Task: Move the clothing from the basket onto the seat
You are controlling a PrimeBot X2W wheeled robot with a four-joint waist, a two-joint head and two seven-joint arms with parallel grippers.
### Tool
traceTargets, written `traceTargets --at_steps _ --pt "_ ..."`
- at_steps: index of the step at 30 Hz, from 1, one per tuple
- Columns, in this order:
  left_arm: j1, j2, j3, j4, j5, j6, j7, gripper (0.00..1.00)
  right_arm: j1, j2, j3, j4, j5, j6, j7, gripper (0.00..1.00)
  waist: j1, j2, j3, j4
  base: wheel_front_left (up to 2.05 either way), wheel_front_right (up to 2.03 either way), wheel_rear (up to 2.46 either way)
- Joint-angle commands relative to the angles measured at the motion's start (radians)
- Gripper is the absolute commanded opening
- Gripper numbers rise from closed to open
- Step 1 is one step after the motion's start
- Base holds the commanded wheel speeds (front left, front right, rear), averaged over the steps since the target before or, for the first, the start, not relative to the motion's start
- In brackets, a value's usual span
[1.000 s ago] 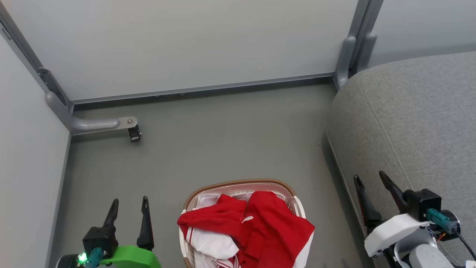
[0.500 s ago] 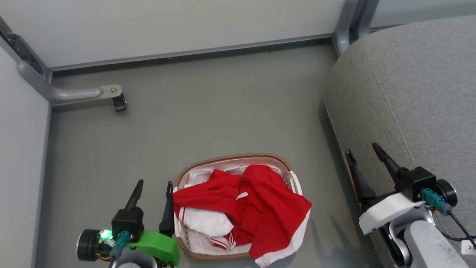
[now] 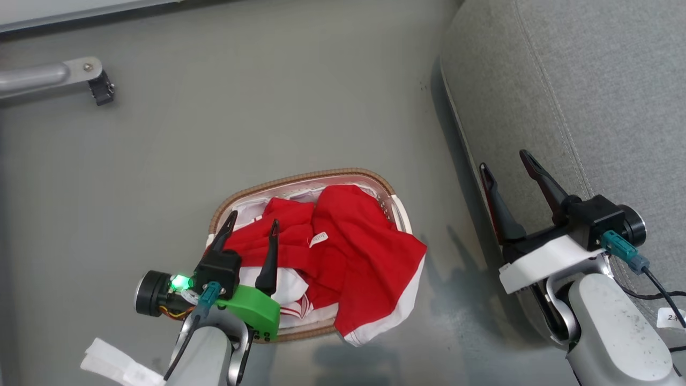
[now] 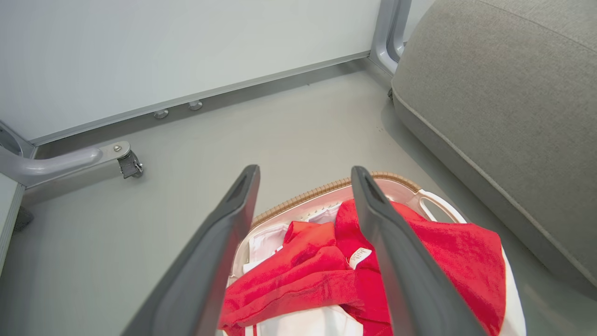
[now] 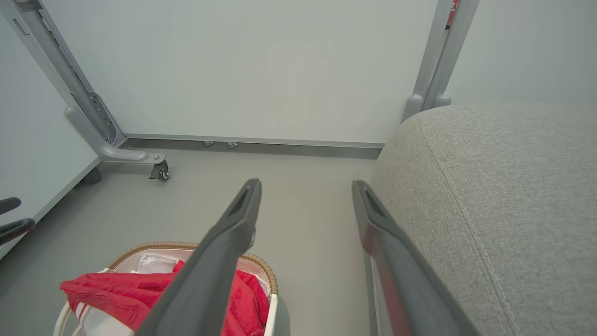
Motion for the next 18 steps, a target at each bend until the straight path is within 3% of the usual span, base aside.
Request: traceTargets --at_steps 1,18 --pt "-0.033 0.007 -0.005 0.02 0.015 -0.006 0.0 1.0 -0.02 0.004 0.004 -0.012 0.005 0.0 -0.004 1.0 0.0 0.0 0.08 -0.066 0.0 0.0 0.0" --pt "-0.267 0.112 -0.123 0.369 0.147 -0.036 0.0 1.0 -0.107 0.06 0.086 -0.059 0.029 0.0 -0.004 1.0 0.0 0.0 0.268 -0.194 0.0 0.0 0.0"
